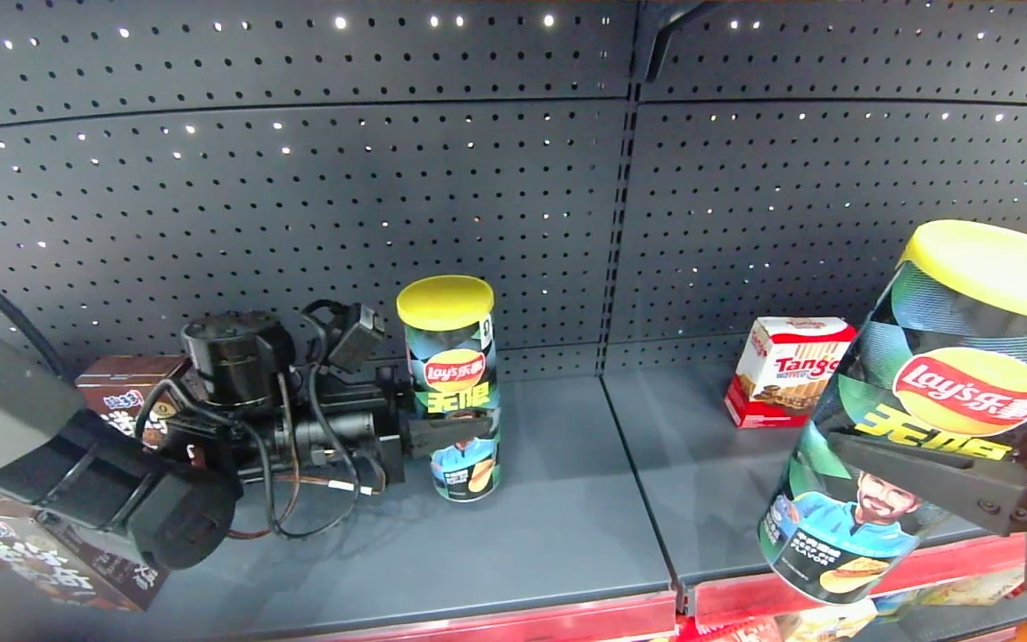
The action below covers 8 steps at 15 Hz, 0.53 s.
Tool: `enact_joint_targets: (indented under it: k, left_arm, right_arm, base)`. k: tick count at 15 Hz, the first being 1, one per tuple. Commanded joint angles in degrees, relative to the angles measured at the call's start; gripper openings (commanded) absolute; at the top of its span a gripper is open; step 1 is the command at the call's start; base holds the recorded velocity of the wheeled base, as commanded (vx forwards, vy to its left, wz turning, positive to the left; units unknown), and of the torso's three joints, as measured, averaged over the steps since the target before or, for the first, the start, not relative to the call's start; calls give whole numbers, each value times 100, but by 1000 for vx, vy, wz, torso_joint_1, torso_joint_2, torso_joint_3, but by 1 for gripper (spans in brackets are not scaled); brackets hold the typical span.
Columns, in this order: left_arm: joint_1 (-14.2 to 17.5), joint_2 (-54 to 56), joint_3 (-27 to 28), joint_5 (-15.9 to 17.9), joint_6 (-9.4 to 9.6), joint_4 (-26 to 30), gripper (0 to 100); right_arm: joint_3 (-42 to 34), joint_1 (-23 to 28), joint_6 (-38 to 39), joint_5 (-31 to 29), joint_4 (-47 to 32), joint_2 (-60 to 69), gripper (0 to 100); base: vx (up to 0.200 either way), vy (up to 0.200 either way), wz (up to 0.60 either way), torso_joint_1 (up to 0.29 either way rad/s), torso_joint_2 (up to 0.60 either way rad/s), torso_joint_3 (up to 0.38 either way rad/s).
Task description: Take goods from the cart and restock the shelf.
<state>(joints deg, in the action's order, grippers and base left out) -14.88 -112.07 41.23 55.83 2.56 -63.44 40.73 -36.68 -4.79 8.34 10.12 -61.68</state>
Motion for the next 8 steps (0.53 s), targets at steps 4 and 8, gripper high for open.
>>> enact_joint_targets:
  k: [4,8]
  left_arm:
    - [-243,1029,-950,-275,8,-2,0]
    - [-252,1249,-1486,-283,52,-19,0]
  right_arm:
    - [-4,3,-4,-8,-1,86,0]
    - [-12,3,4,-25,-10,148,0]
  base:
    - [0,0,0,0,0,0]
    - [0,0,0,0,0,0]
